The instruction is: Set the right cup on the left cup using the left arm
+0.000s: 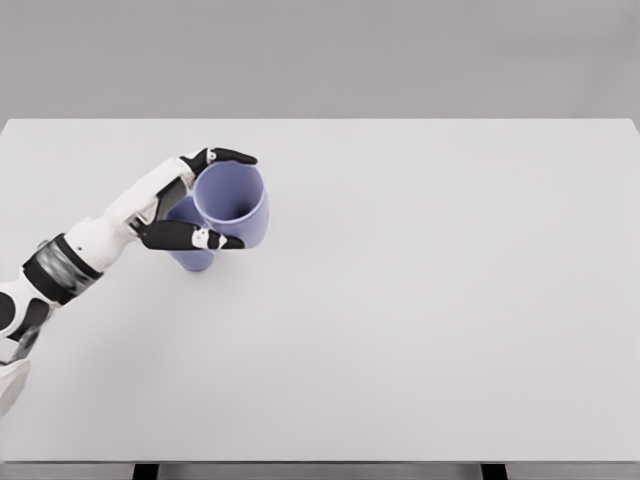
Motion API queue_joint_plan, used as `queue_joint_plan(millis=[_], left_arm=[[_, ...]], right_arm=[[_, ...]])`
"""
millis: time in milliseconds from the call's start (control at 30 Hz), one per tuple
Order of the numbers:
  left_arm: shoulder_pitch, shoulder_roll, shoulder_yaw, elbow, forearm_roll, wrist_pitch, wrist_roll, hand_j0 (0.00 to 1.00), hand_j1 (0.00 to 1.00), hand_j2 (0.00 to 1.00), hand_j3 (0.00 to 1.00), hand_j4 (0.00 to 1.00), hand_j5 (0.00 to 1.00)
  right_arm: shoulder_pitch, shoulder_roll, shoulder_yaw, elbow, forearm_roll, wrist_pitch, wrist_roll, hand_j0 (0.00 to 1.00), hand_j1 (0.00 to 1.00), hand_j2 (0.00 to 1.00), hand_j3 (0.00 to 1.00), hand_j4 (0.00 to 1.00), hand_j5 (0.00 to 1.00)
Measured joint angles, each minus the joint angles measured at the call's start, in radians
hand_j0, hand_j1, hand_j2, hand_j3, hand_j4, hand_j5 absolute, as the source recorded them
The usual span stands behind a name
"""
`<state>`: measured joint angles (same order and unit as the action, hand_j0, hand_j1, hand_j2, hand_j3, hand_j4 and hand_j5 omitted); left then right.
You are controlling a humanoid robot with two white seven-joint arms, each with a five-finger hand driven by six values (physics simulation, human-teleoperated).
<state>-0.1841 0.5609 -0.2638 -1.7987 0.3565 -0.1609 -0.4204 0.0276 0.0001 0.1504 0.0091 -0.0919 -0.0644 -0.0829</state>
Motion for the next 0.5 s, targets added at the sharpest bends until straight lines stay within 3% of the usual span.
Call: queue_joint_plan(millis=[500], left_arm=[[-0.002,0.048,0.047,0.0,0.04,0.0,-0.001,0.75,0.75,0.75,0.75,0.75,0.75]], right_arm=[[0.0,0.0,0.0,0.0,0.0,0.0,0.0,1.0,1.0,1.0,1.0,1.0,1.0]])
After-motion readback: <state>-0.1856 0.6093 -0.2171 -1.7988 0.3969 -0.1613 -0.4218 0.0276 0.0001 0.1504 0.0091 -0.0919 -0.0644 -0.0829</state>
